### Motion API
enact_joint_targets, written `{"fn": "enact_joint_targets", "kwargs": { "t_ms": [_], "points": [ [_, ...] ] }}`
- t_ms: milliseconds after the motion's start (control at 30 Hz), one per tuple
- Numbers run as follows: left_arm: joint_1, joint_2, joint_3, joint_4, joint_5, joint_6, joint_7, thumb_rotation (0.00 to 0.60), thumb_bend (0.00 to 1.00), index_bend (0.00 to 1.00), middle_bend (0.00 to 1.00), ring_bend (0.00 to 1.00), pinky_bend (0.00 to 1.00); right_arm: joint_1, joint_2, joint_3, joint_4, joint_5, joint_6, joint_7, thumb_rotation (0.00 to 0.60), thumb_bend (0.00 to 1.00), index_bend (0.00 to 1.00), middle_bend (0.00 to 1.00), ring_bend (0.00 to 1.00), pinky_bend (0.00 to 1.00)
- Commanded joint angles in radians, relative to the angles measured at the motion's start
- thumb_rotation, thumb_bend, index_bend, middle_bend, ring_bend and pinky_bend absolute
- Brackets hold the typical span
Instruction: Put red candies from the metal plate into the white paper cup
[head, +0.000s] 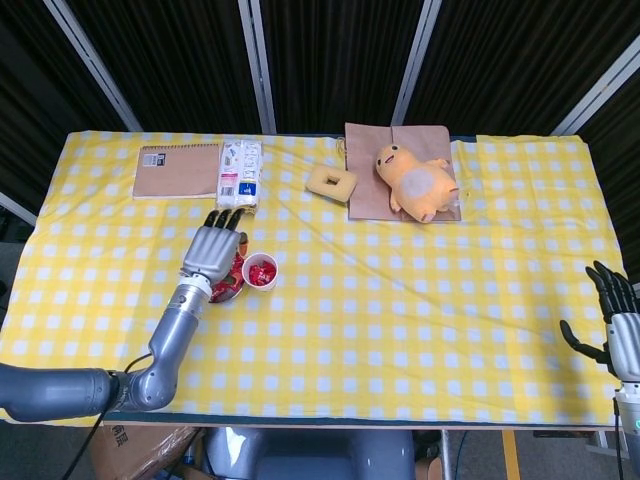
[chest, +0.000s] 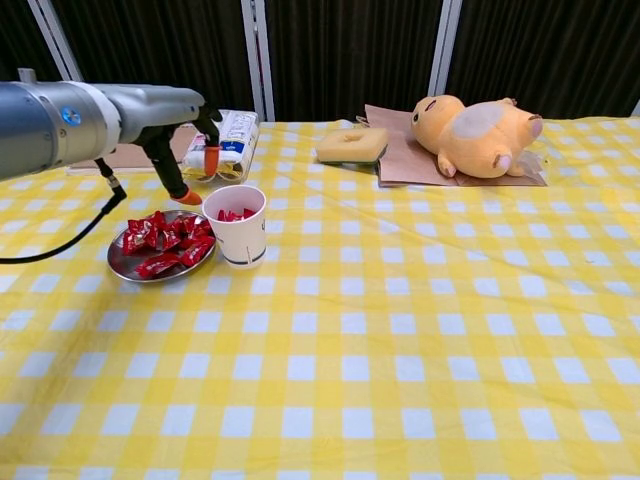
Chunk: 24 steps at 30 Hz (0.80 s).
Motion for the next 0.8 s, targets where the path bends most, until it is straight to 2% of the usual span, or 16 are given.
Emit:
{"fn": "enact_joint_targets", "kwargs": {
  "t_ms": [33,233,400,800],
  "points": [
    [0.025,0.029,0.019,-0.006,-0.009,0.007,-0.009,0.600,0.24,0.46,0.00,0.00,0.02,0.000,-0.001,-0.001,0.000,-0.001,0.001,-0.002,0.600,0.41,0.00,0.00,0.00,0.00],
    [0.058,0.048,0.056,-0.011,-0.046,0.011,0.001,0.600,0.19,0.45,0.00,0.00,0.02,0.001,-0.001,-0.002,-0.001,-0.001,-0.002,-0.005,0.600,0.41,0.00,0.00,0.00,0.00],
    [0.072,0.016,0.081,0.003,-0.080,0.048,0.034,0.600,0.18,0.45,0.00,0.00,0.02,0.000,-0.002,-0.001,0.000,-0.001,0.000,-0.005,0.600,0.41,0.00,0.00,0.00,0.00],
    [0.082,-0.100,0.073,0.087,-0.117,0.094,0.075,0.600,0.18,0.46,0.00,0.00,0.02,0.000,-0.001,-0.001,-0.001,-0.001,0.001,0.000,0.600,0.41,0.00,0.00,0.00,0.00]
  ]
}}
